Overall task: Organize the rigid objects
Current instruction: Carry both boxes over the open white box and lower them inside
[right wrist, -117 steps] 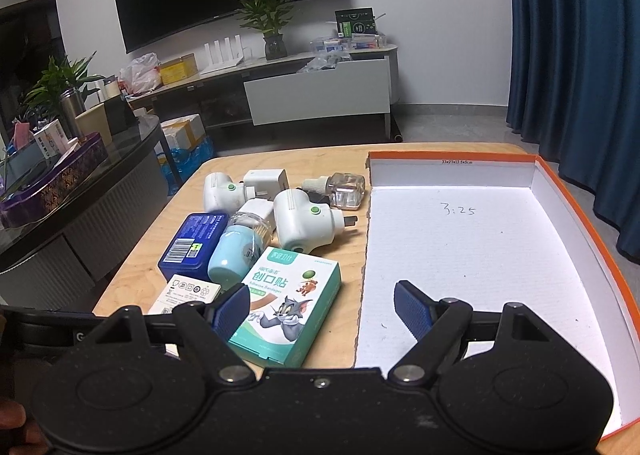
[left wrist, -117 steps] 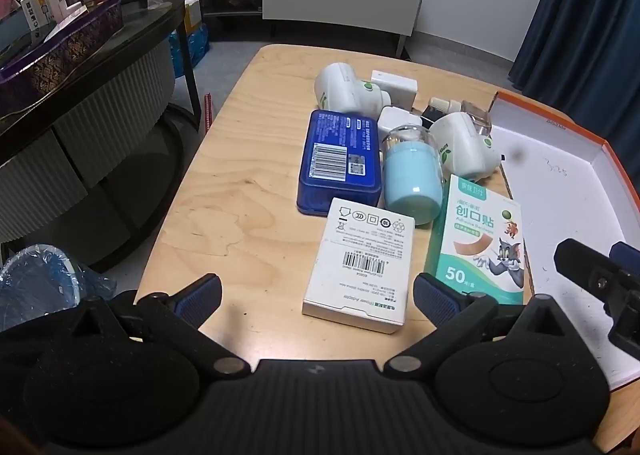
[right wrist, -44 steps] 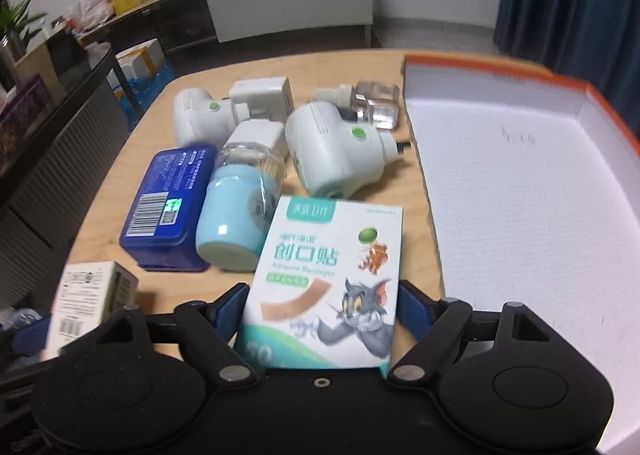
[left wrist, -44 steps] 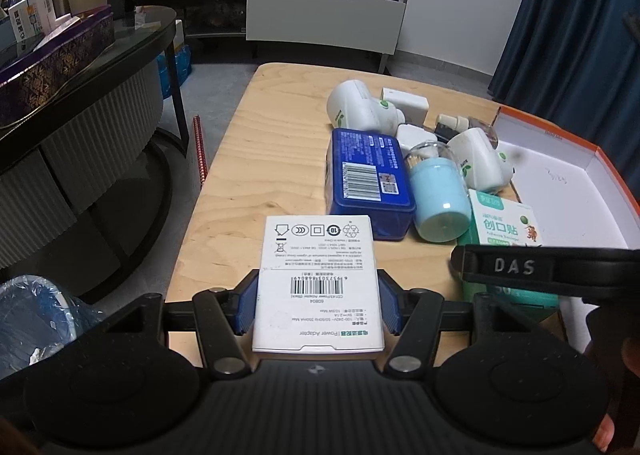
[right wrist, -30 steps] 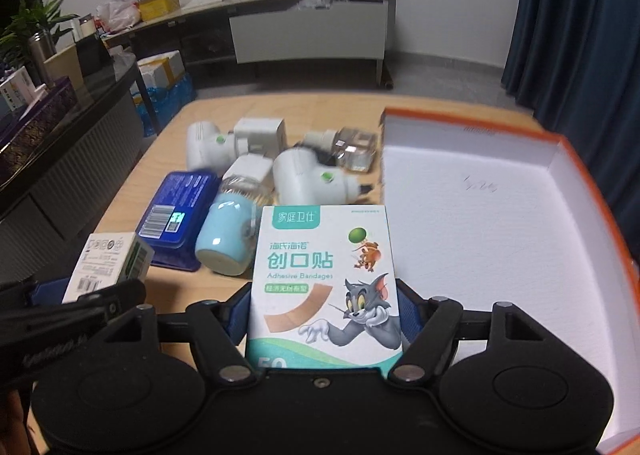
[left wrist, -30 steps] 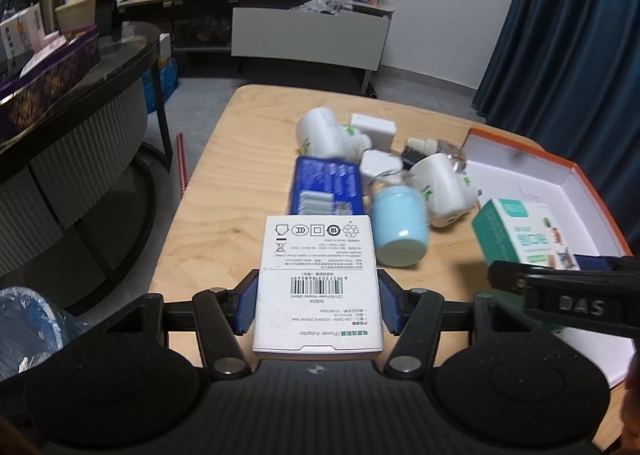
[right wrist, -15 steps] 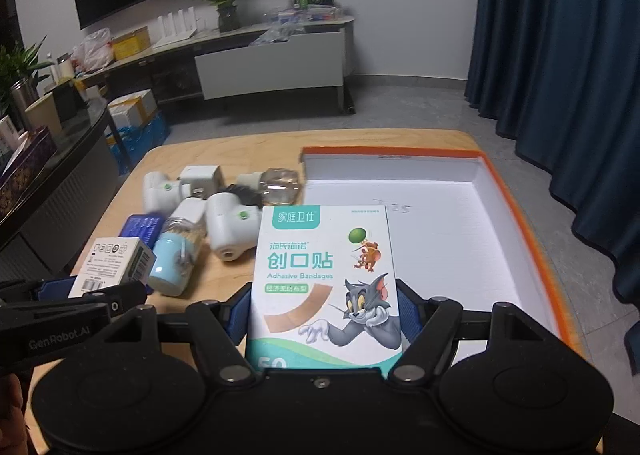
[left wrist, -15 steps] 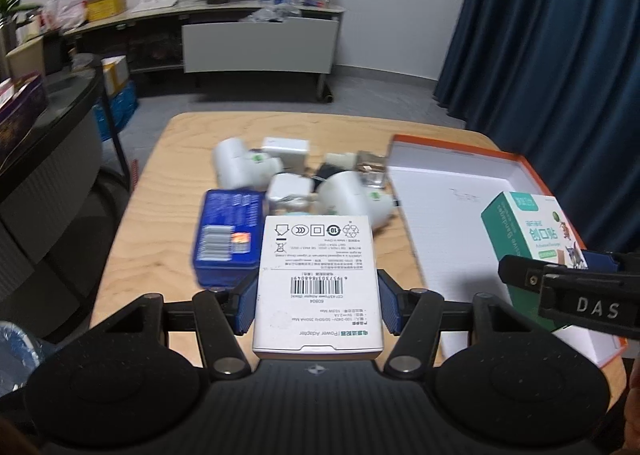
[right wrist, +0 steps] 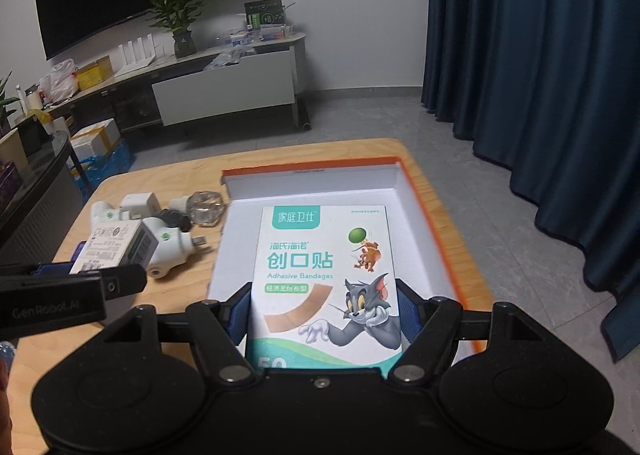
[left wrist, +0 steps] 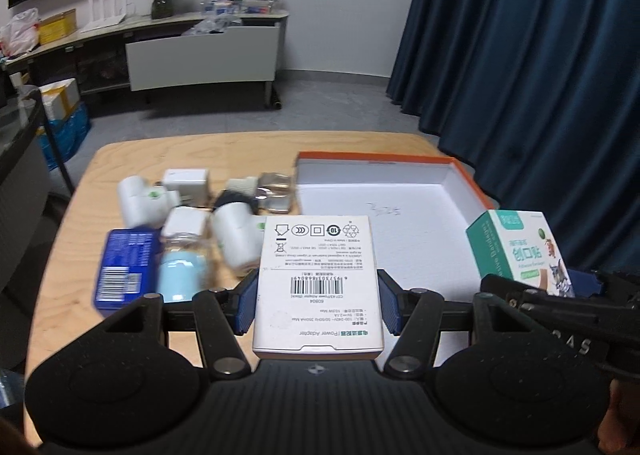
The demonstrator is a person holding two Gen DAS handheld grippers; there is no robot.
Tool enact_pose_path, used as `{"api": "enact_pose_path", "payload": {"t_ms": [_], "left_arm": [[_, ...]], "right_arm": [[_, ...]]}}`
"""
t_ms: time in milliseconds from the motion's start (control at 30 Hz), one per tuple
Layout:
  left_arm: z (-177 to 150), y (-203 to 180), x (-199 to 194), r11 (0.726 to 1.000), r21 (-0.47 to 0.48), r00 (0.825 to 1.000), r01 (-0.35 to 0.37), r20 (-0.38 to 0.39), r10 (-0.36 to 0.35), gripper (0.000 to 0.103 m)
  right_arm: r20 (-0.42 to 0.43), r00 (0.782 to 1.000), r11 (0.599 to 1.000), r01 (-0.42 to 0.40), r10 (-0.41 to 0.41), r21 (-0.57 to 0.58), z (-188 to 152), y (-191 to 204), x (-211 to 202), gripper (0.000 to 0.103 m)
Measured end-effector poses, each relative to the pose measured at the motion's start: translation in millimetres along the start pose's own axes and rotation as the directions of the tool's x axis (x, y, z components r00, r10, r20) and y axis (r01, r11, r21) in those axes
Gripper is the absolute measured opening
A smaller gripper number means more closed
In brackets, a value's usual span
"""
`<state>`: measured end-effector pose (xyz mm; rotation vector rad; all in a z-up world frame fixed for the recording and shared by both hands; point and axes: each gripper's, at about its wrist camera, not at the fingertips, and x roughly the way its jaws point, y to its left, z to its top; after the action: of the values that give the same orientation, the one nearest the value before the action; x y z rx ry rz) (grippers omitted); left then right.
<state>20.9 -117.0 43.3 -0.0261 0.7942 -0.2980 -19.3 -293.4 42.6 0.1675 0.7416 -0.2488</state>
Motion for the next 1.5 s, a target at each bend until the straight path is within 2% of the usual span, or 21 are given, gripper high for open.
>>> {"api": "enact_pose_path", "payload": {"t_ms": [267, 567, 1167, 1500], "left_arm": [[2.6, -25.5, 12.6, 0.999, 0.039, 1.0, 0.012, -0.002, -0.012, 0.06], [14.6, -40.6, 27.6, 0.999, 0.052, 1.0, 0.012, -0.001, -0.012, 0.06], [33.1, -45.5, 50.6, 1.0, 0.028, 1.0, 0.012, -0.015, -0.012, 0.06], [42.8, -41.4, 70.5, 1.0, 0.014, 1.0, 0.006, -0.031, -0.005, 0.06]], "right_arm": [[0.011, 1.0, 1.0, 0.009, -0.009, 0.008, -1.7, -17.5, 5.8, 0.084], [0.019, 1.0, 1.0, 0.013, -0.013, -0.009, 14.2, -30.0, 20.8, 0.084], [0.018, 1.0, 0.998, 0.02, -0.018, -0.063, 42.7, -33.9, 57.3, 0.084], [-0.019, 1.0, 0.996, 0.018, -0.02, -0.084, 52.7, -33.6, 86.4, 0.084]]}}
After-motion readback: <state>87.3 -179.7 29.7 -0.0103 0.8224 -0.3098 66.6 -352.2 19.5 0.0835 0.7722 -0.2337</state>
